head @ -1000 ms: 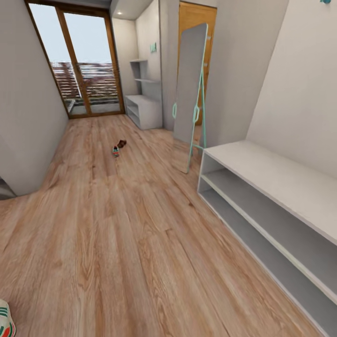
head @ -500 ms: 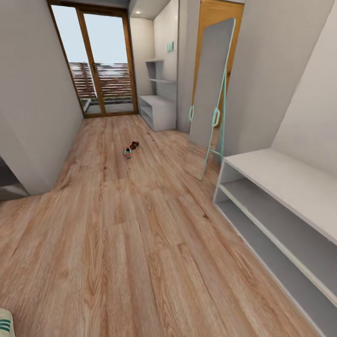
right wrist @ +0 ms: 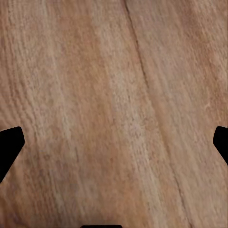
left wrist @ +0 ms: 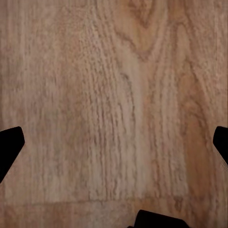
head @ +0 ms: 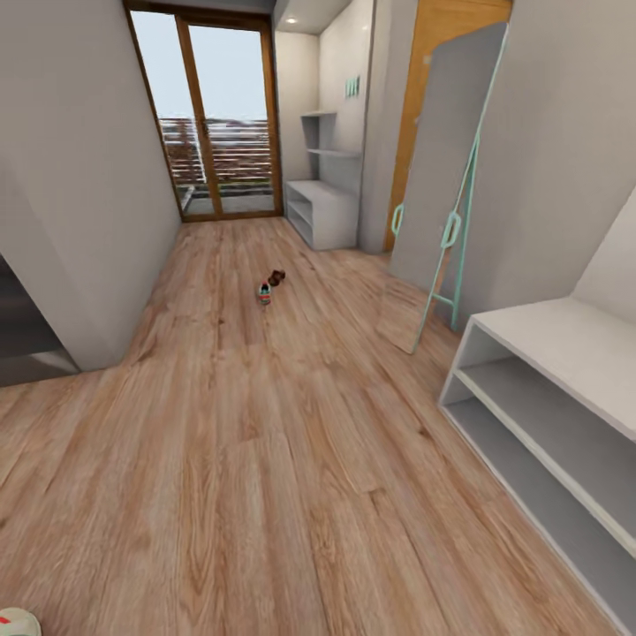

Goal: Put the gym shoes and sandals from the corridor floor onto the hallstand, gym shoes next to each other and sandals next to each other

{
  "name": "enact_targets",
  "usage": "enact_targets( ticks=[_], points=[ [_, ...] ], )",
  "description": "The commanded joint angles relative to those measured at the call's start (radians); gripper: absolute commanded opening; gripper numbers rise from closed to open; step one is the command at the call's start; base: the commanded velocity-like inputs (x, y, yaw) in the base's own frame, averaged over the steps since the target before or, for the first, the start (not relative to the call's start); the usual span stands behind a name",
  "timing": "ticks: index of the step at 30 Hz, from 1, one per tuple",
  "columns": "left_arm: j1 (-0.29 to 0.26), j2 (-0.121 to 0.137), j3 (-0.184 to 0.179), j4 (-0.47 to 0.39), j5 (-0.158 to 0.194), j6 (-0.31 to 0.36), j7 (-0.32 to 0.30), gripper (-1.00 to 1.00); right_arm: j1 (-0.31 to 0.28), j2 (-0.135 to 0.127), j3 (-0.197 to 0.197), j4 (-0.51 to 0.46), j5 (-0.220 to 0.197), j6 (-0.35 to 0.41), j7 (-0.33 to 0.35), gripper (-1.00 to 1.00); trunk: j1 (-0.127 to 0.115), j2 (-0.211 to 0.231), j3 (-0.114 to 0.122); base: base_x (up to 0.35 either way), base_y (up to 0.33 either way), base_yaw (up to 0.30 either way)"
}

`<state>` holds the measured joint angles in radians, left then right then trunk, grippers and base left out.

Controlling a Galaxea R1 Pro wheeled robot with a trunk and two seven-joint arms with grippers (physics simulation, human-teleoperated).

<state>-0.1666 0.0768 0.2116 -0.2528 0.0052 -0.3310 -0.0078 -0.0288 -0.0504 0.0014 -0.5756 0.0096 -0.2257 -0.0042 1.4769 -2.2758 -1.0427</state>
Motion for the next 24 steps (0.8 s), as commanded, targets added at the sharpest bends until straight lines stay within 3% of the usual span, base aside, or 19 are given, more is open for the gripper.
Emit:
enact_targets(
  ticks=[1, 24],
  points=[
    [-0.001, 0.0, 0.002, 0.001, 0.0, -0.003, -0.001, 1.0, 0.0, 0.0, 0.0, 0.0, 0.001, -0.003, 0.0, 1.0, 0.0, 0.0, -0.001, 0.314, 0.14, 0.013],
    [-0.001, 0.0, 0.001, 0.001, -0.001, -0.003, -0.001, 1.0, 0.0, 0.0, 0.0, 0.0, 0.001, -0.003, 0.0, 1.0, 0.0, 0.0, -0.001, 0.333, 0.04, 0.002]
  ],
)
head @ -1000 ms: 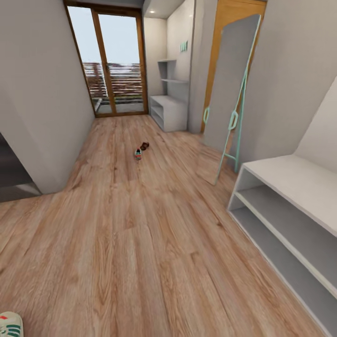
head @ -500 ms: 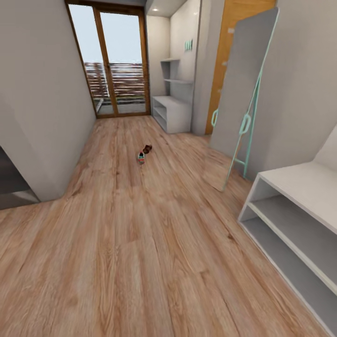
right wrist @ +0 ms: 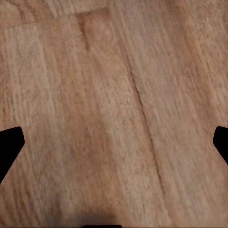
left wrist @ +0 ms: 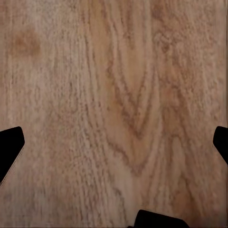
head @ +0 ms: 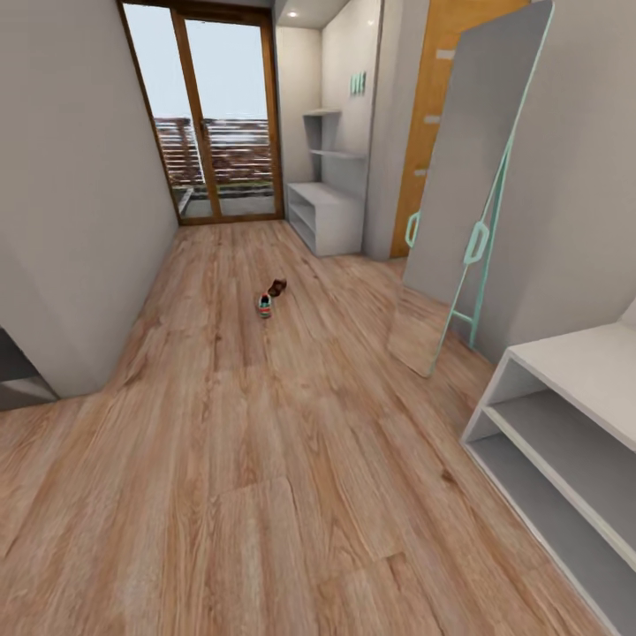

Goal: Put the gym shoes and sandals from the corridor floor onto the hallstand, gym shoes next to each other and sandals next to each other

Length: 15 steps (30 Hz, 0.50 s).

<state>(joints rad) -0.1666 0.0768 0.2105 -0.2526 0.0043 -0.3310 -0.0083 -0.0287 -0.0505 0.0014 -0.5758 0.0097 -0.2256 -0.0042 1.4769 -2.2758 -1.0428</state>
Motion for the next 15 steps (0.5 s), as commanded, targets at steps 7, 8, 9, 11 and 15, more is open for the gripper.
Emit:
enact_targets(
  ticks=[7, 8, 9, 11, 15],
  points=[
    [-0.001, 0.0, 0.001, 0.001, 0.0, -0.003, -0.001, 1.0, 0.0, 0.0, 0.0, 0.001, 0.001, -0.003, 0.0, 1.0, 0.0, 0.0, -0.001, 0.337, 0.0, 0.089],
    [-0.001, 0.0, 0.002, 0.001, 0.0, -0.003, -0.001, 1.0, 0.0, 0.0, 0.0, 0.001, 0.001, -0.003, 0.0, 1.0, 0.0, 0.0, -0.001, 0.337, 0.0, 0.182],
    [-0.001, 0.0, 0.001, 0.001, 0.0, -0.003, -0.001, 1.0, 0.0, 0.0, 0.0, 0.001, 0.001, -0.003, 0.0, 1.0, 0.0, 0.0, -0.002, 0.337, 0.0, 0.212],
    [-0.001, 0.0, 0.002, 0.001, 0.0, -0.003, -0.001, 1.0, 0.0, 0.0, 0.0, 0.001, 0.001, -0.003, 0.0, 1.0, 0.0, 0.0, -0.002, 0.337, 0.0, 0.227],
    [-0.001, 0.0, 0.002, 0.001, 0.0, -0.003, -0.001, 1.0, 0.0, 0.0, 0.0, 0.001, 0.001, -0.003, 0.0, 1.0, 0.0, 0.0, -0.004, 0.337, 0.0, 0.245]
  ],
)
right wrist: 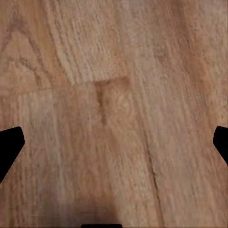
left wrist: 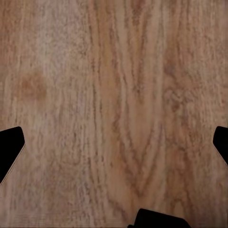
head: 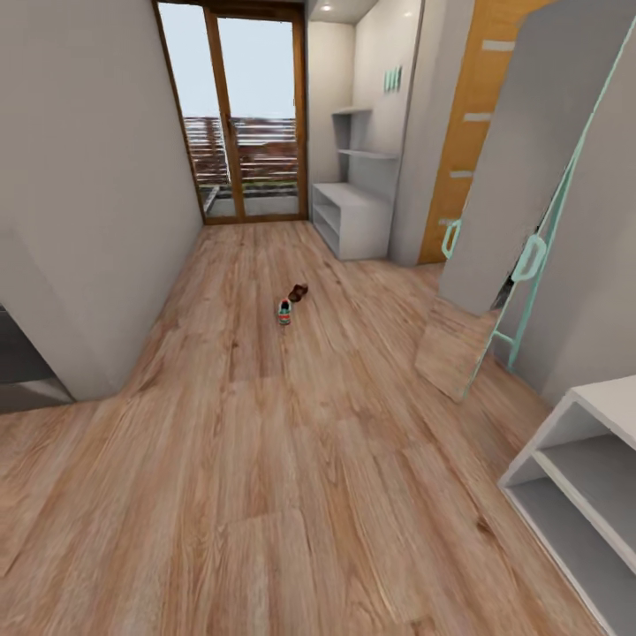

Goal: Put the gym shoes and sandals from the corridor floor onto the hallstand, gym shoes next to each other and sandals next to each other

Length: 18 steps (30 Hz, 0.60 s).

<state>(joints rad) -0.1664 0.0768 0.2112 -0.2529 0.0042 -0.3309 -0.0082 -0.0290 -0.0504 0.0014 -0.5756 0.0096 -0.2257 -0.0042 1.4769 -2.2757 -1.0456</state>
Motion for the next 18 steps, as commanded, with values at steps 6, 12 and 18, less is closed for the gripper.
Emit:
enact_targets(
  ticks=[6, 12, 18],
  points=[
    [-0.001, 0.001, 0.002, 0.002, 0.002, -0.003, -0.001, 1.0, 0.0, 0.0, 0.0, 0.0, 0.001, -0.003, 0.0, 1.0, 0.0, 0.0, -0.003, 0.338, 0.0, 0.261],
    [-0.001, 0.001, 0.002, 0.001, 0.002, -0.003, -0.001, 1.0, 0.0, 0.0, 0.0, 0.0, 0.0, -0.003, 0.0, 1.0, 0.0, 0.0, -0.005, 0.338, 0.0, 0.206],
    [-0.001, 0.001, 0.002, 0.001, 0.002, -0.003, -0.001, 1.0, 0.0, -0.001, 0.0, -0.002, 0.0, -0.003, 0.0, 1.0, 0.0, 0.0, -0.005, 0.338, 0.0, 0.049]
  ],
)
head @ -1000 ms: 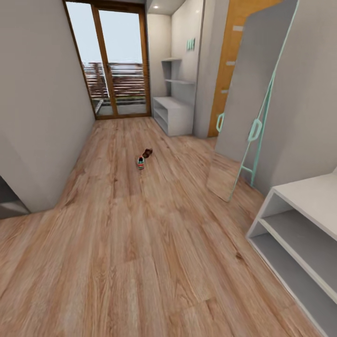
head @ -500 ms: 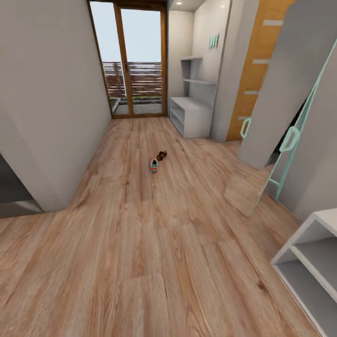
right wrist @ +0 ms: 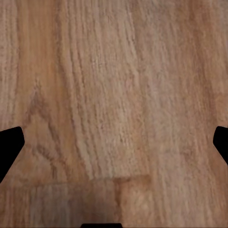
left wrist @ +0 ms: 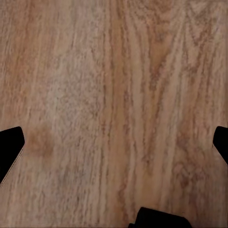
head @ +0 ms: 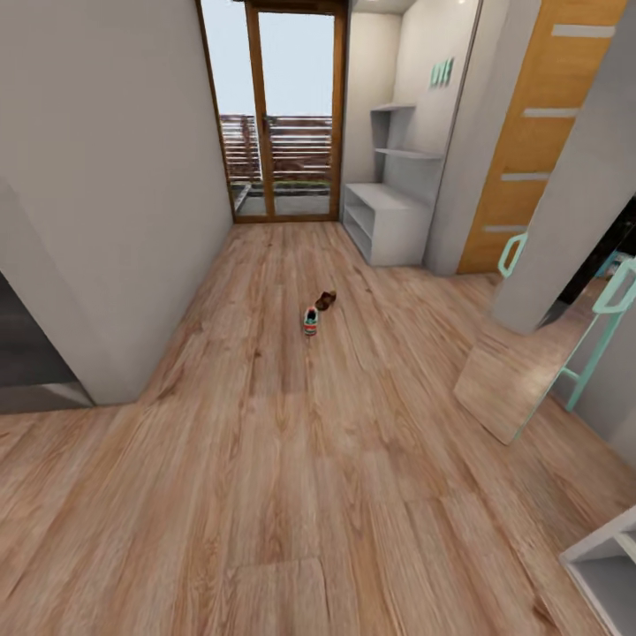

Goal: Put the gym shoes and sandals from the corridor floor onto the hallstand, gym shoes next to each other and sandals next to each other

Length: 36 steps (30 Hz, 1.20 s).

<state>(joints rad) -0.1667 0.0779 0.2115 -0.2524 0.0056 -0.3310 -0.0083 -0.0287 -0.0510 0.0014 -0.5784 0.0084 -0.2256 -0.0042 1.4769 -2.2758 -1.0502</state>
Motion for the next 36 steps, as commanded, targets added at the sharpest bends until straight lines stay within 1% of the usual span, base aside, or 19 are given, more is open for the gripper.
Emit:
enact_targets(
  ticks=[1, 36],
  points=[
    [-0.001, 0.0, 0.002, 0.001, 0.001, -0.003, -0.001, 1.0, 0.0, 0.0, 0.0, 0.0, 0.001, -0.003, 0.0, 1.0, 0.0, 0.0, -0.001, 0.338, 0.0, 0.013],
    [-0.001, -0.001, 0.002, 0.002, 0.0, -0.003, 0.0, 1.0, 0.0, -0.003, 0.002, 0.001, 0.004, -0.002, 0.003, 1.0, 0.0, 0.0, -0.001, 0.338, 0.0, 0.001]
  ],
)
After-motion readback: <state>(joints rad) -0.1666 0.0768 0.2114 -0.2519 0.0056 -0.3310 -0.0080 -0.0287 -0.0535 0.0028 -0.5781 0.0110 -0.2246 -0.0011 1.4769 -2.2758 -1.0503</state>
